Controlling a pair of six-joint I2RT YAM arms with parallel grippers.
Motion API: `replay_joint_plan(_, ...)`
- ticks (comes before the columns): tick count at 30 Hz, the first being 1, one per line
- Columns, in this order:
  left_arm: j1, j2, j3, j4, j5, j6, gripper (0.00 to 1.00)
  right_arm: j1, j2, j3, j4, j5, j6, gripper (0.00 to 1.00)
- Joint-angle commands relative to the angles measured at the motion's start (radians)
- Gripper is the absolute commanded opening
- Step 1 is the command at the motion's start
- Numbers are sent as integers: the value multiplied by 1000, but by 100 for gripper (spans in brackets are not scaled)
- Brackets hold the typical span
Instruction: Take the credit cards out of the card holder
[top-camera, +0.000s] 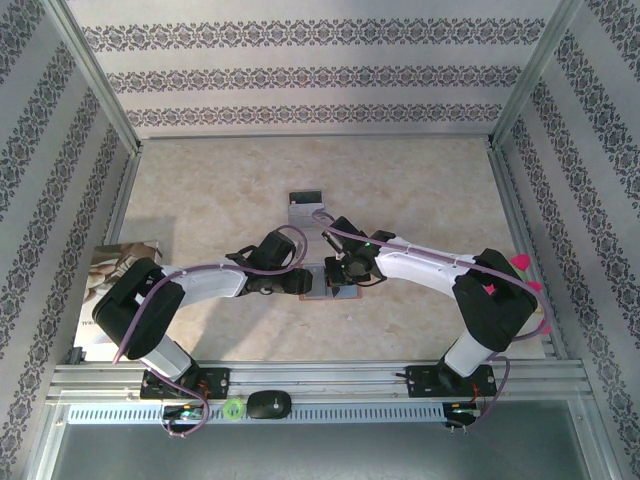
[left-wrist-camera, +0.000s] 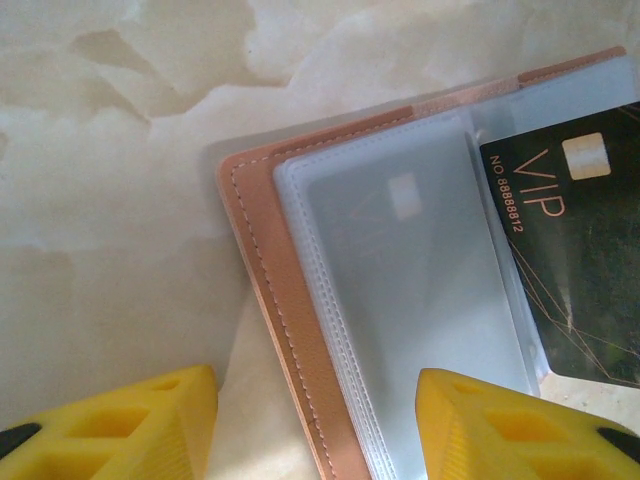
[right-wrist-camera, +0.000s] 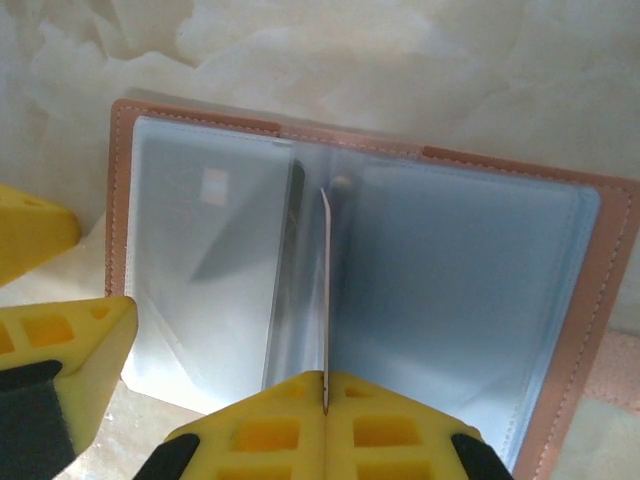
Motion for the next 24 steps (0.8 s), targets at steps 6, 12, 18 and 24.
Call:
replay_joint_plan(6,37,-73,-17,-33,-1,-1,60,-40,-149,118,-37,-23,-296,0)
replay_joint_plan(12,68,-131,-32,-75,-8,-11,68,-69,-105,291,-30,-52,-608,0)
replay_joint_plan(18,87,-182,-36,-134,-23,-7,71,-110,34,499,-107,-143,-923,0)
replay_joint_plan(24,104,-220,-39,-181,-39,-2,72,-135,210,772,-291,-131,-1171,0)
